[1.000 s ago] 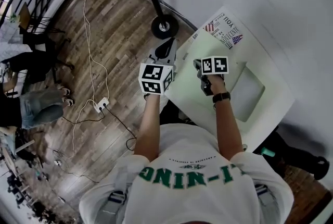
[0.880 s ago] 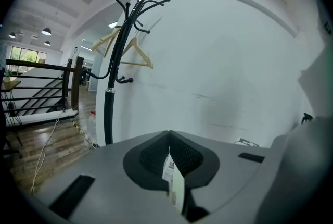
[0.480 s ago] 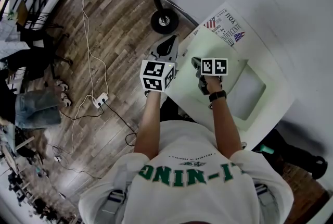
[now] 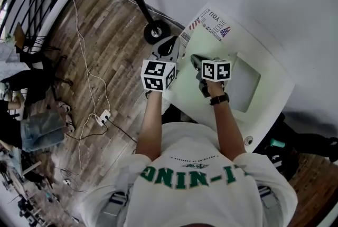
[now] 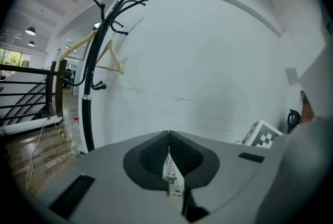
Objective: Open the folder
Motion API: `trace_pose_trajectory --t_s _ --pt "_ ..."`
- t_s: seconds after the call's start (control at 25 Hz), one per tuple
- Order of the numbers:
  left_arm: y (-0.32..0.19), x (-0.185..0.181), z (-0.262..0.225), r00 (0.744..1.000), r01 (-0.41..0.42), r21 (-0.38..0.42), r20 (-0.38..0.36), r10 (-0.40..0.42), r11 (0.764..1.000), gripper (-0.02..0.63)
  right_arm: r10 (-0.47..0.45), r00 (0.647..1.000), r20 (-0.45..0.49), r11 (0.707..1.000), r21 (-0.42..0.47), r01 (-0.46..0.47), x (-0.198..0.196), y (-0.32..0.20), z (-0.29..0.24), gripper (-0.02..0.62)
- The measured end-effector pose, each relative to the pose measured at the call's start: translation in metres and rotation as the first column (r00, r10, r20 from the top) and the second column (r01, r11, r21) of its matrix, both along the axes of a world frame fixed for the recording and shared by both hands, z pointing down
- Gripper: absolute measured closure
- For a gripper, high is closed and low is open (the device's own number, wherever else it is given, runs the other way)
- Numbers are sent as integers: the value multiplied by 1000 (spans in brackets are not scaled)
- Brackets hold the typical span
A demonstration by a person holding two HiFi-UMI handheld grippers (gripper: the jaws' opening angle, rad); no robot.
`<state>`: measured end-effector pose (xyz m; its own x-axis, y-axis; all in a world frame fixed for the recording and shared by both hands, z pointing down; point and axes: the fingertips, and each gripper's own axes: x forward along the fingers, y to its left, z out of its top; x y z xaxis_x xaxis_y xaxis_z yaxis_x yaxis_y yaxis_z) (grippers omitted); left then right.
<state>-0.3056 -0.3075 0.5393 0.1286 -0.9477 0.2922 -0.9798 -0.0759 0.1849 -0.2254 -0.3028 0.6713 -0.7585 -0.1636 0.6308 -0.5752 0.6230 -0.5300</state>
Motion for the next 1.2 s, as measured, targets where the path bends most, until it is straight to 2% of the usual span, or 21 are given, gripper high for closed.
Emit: trace_pose_trajectory --t_s 0.2,0.36,0.48,0.56,0.8,1.04,1.2 --pt "3 39 -31 998 -63 41 26 62 997 592 103 987 121 992 60 -111 38 -5 -40 578" --pt "-1 79 -50 991 -125 61 54 121 990 592 198 966 166 958 175 -226 87 -16 -79 578" --pt "2 110 -64 985 -161 80 69 156 984 591 260 957 125 905 315 -287 131 -18 -102 578" --pt "3 130 -73 981 -187 94 75 180 978 591 304 945 122 869 371 -327 157 -16 -117 578" --pt "10 193 -90 961 -270 123 97 260 955 591 411 902 132 771 477 -421 232 -9 -154 579" --pt "20 239 -115 945 -322 176 115 306 930 591 518 844 142 643 586 -494 295 6 -193 580" --pt "28 260 -135 938 -344 215 119 325 914 591 563 806 183 553 642 -531 328 15 -229 580"
